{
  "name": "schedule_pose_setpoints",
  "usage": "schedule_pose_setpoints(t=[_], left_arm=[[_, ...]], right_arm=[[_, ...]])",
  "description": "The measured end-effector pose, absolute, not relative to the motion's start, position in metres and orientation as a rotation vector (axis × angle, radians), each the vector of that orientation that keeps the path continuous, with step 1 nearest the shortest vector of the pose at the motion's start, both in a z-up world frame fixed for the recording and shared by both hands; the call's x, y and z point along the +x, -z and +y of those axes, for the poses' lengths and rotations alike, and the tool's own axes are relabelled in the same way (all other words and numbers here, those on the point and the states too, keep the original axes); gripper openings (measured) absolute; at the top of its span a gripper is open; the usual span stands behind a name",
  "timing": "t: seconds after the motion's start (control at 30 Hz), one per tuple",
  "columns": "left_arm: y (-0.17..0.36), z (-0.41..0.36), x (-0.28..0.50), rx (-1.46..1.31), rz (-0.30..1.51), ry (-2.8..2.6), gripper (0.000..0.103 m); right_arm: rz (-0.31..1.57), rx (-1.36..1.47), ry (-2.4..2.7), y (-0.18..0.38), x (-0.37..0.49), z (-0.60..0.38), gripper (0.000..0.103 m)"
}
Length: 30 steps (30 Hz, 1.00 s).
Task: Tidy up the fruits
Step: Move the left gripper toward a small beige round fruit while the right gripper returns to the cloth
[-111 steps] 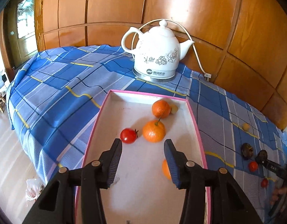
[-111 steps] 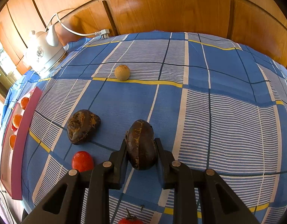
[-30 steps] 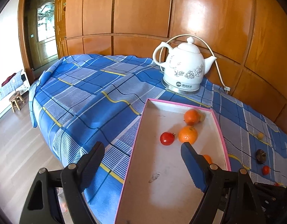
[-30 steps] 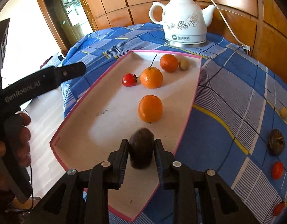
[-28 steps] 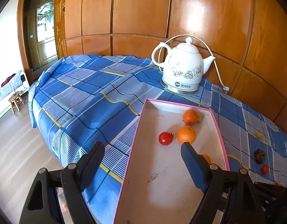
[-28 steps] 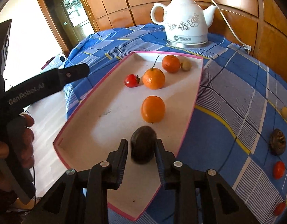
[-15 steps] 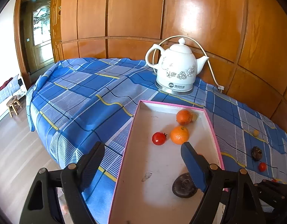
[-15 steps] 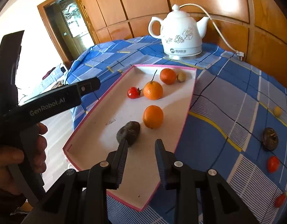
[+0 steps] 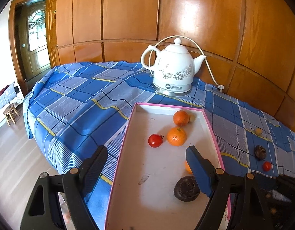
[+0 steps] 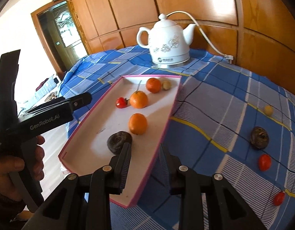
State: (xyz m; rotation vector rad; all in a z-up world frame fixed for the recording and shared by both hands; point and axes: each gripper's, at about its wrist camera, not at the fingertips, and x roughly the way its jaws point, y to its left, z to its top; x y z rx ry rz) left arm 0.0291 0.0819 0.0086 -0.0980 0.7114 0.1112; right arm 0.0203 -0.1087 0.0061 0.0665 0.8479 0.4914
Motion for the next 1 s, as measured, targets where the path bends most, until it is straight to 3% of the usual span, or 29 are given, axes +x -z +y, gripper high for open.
schedule_pose_setpoints(t=[1.0], left_arm=[[-0.003,0.05,0.028,-0.031,0.746,-0.002,0.084]], right_arm=[[0.781,0.089,-0.112,-0.045,0.02,-0.285,0.03]])
